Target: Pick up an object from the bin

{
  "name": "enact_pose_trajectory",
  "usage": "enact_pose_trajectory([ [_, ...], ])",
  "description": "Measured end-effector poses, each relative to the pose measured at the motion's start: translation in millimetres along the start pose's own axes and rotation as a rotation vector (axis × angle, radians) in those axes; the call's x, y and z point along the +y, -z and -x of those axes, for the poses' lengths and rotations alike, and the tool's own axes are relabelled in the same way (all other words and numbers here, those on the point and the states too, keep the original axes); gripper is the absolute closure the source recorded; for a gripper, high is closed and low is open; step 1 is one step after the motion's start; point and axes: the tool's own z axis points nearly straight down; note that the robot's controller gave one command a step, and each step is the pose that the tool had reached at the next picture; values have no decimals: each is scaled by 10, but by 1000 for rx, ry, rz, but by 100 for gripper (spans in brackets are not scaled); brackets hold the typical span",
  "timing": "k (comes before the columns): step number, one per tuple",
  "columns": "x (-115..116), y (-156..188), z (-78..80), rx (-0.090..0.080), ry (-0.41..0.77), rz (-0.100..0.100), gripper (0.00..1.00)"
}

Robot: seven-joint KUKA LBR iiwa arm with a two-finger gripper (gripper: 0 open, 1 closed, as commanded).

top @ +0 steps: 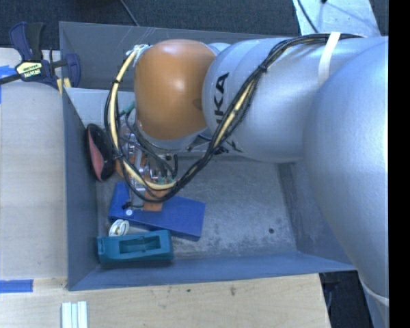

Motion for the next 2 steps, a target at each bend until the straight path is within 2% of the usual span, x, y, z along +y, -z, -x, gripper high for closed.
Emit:
enact_pose_trajectory([
  [1, -10, 49, 21, -8, -3, 2, 0],
  [2, -205, -394, 52, -13, 69, 3, 0],
])
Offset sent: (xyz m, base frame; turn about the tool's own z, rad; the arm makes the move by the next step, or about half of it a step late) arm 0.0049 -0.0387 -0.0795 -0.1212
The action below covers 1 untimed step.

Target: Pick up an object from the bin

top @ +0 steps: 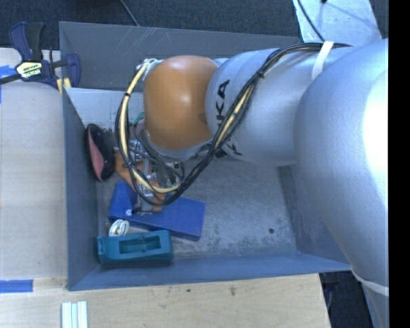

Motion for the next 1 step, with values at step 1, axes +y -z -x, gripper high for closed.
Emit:
enact_pose_trajectory([
  [1, -29, -446, 103, 7, -101, -2, 100],
])
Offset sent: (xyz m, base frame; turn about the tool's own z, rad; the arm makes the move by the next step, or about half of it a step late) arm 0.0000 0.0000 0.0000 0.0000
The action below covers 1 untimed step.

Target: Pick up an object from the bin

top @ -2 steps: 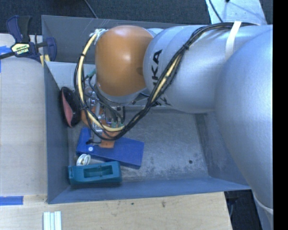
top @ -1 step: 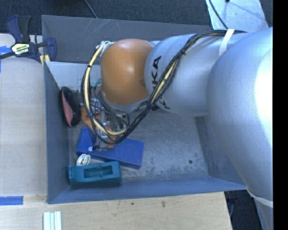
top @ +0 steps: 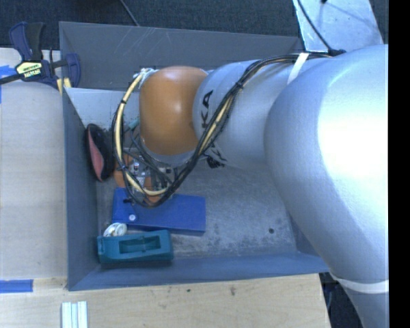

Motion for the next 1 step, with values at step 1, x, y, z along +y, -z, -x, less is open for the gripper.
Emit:
enact_pose_trajectory([
  [1, -1, 0, 0, 0, -1, 0, 100],
])
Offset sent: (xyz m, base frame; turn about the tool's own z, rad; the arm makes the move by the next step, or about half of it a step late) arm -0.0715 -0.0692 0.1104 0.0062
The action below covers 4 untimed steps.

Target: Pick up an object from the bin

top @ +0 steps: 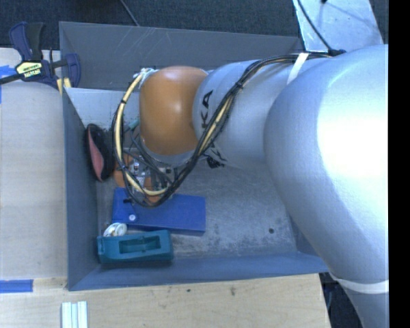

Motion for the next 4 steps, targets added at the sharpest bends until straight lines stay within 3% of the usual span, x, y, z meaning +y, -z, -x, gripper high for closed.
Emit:
enact_pose_trajectory([
  [1, -286, 410, -296, -1, -1, 1, 100],
  [2, -378, 764, -143, -2, -74, 1, 0],
  [4, -446, 567, -94, -6, -8, 2, 0],
])
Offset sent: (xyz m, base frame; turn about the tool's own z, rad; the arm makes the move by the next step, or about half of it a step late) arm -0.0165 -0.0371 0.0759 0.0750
